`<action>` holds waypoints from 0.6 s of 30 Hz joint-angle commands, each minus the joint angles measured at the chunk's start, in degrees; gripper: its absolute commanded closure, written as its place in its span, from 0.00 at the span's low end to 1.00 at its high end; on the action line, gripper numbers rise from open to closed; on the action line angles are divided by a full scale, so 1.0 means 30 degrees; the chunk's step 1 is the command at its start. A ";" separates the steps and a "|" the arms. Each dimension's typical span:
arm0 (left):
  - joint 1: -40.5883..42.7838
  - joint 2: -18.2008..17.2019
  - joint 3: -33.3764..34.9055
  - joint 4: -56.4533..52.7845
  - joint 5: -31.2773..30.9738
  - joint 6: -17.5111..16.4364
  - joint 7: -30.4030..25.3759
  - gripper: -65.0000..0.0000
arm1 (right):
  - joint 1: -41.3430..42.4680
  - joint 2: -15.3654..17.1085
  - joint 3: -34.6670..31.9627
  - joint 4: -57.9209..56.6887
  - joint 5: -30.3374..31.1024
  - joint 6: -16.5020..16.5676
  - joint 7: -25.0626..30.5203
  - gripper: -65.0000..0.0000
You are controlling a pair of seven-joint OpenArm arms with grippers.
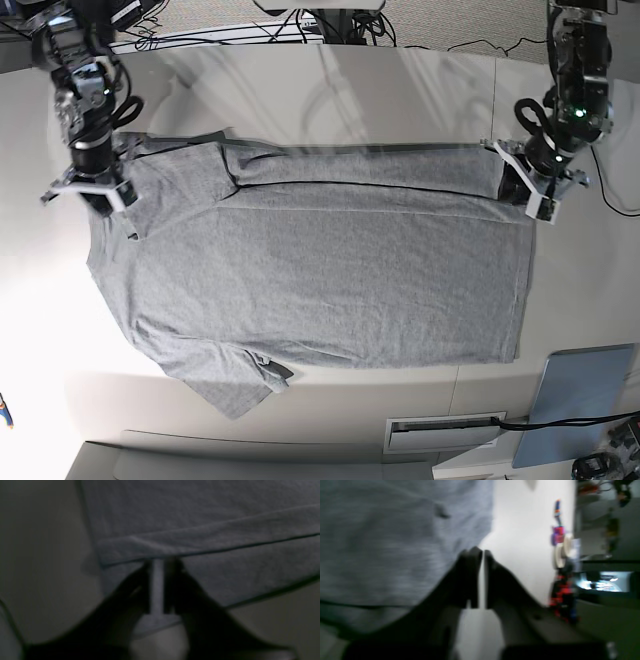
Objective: Fold the T-shirt properly
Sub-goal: 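Fold the shoulder edge over onto the shirt body with both grippers, then release the fold and lift both grippers back to the collar edge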
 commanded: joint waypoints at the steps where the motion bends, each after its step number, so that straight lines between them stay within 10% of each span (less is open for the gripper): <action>1: -0.0146 0.0073 -0.0146 0.0299 -0.0277 0.0058 -0.0583 1.00 | 0.0204 0.0168 0.0219 0.0219 -0.0080 -0.0335 0.0430 1.00; 18: 0.0765 0.1953 -0.0153 -0.3803 -0.0809 -0.0678 -0.2135 1.00 | -0.0270 -0.1960 0.1137 -0.3162 0.2732 0.1982 0.0583 1.00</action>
